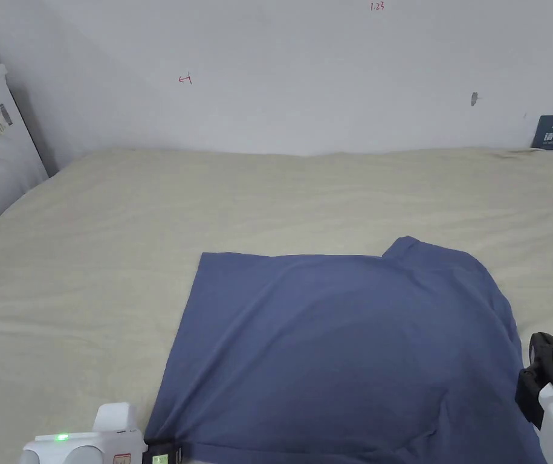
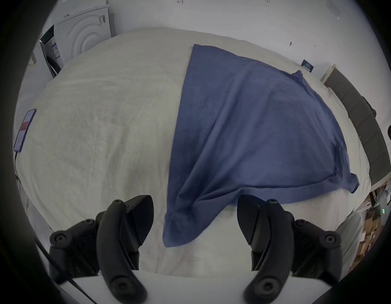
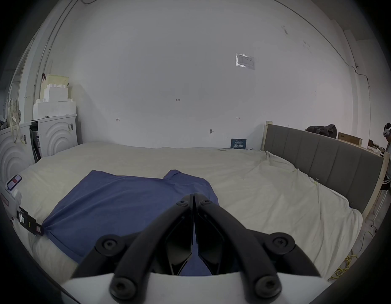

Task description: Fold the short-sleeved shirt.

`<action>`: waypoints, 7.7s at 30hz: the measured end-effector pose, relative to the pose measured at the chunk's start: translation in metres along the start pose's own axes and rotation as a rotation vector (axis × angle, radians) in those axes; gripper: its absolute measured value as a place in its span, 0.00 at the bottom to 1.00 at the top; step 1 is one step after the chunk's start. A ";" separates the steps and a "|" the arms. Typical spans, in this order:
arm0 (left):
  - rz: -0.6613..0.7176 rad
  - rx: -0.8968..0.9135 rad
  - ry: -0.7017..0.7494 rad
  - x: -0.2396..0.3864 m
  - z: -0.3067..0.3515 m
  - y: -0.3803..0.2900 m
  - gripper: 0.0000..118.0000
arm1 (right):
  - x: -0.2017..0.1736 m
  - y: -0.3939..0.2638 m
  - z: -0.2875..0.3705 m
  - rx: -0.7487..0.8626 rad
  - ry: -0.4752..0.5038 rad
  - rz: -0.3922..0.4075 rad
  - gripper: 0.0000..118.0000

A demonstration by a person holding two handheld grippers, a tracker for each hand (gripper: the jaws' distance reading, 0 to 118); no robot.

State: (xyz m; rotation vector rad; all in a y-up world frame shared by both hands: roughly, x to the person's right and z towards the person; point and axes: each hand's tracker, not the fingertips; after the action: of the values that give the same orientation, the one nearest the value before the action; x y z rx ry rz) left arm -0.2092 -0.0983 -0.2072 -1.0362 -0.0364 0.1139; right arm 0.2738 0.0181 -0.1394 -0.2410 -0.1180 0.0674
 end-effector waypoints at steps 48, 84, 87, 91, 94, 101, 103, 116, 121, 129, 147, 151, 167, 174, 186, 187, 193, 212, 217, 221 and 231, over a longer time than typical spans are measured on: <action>-0.029 0.050 -0.080 0.009 0.033 0.028 0.03 | 0.056 -0.136 -0.046 -0.724 0.050 -0.156 0.44; -0.064 0.062 -0.029 0.026 -0.039 0.174 0.03 | 0.041 -0.004 -0.198 -0.567 0.062 -0.116 0.05; -0.091 0.034 -0.019 0.031 -0.063 0.184 0.03 | 0.039 -0.018 -0.221 -0.615 0.034 -0.121 0.05; -0.118 0.006 0.010 0.038 -0.092 0.196 0.03 | 0.037 -0.035 -0.247 -0.653 0.017 -0.123 0.05; -0.144 -0.046 0.046 0.042 -0.113 0.198 0.03 | 0.033 -0.048 -0.262 -0.689 -0.002 -0.130 0.05; -0.145 -0.061 0.058 0.043 -0.118 0.194 0.03 | 0.031 -0.075 -0.266 -0.740 -0.022 -0.138 0.06; -0.147 -0.065 0.052 0.042 -0.115 0.194 0.08 | 0.034 -0.072 -0.263 -0.727 -0.022 -0.147 0.07; -0.134 0.128 0.008 0.052 -0.037 0.190 1.00 | 0.057 -0.003 -0.196 -0.482 0.034 -0.211 0.83; -0.137 0.232 -0.028 0.047 0.001 0.172 1.00 | 0.061 0.021 -0.146 -0.337 0.053 -0.211 0.85; -0.107 0.433 -0.023 0.040 0.042 0.123 0.62 | 0.055 0.026 -0.079 -0.161 0.033 -0.162 0.46; -0.159 0.456 0.006 0.045 0.047 0.061 0.00 | 0.032 0.004 -0.028 -0.036 -0.034 -0.019 0.00; -0.141 0.351 -0.009 0.038 0.039 0.085 0.00 | 0.034 0.007 -0.036 -0.047 -0.033 -0.018 0.00; -0.062 -0.032 -0.012 0.004 -0.073 0.165 0.19 | 0.032 -0.001 -0.067 -0.111 -0.034 -0.034 0.00; -0.073 -0.093 0.024 0.001 -0.095 0.156 0.57 | 0.033 -0.009 -0.074 -0.144 -0.028 -0.041 0.00; -0.111 -0.069 0.008 0.011 -0.083 0.151 0.02 | 0.040 -0.012 -0.072 -0.165 -0.030 -0.060 0.00; -0.116 -0.065 0.002 0.011 -0.079 0.152 0.02 | 0.042 -0.011 -0.073 -0.168 -0.031 -0.068 0.00; -0.120 0.005 -0.035 0.015 -0.040 0.161 0.02 | 0.063 -0.014 -0.102 -0.313 -0.013 -0.189 0.00; -0.117 0.014 -0.042 0.020 -0.023 0.155 0.02 | 0.066 -0.085 -0.200 -0.744 -0.030 -0.217 0.50; -0.109 0.008 -0.043 0.017 -0.027 0.153 0.02 | 0.061 -0.086 -0.191 -0.716 0.012 -0.222 0.08; -0.104 0.005 -0.040 0.013 -0.027 0.148 0.02 | 0.074 -0.083 -0.186 -0.665 0.005 -0.175 0.07; -0.058 0.029 -0.068 -0.012 0.020 0.114 0.02 | 0.088 -0.038 -0.104 -0.606 0.067 -0.215 0.07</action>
State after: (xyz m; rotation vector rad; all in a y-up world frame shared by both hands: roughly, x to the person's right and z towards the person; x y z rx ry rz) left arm -0.2314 -0.0257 -0.2946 -1.0011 -0.1259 0.0969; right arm 0.3761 -0.0355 -0.2207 -0.8328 -0.0949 -0.1941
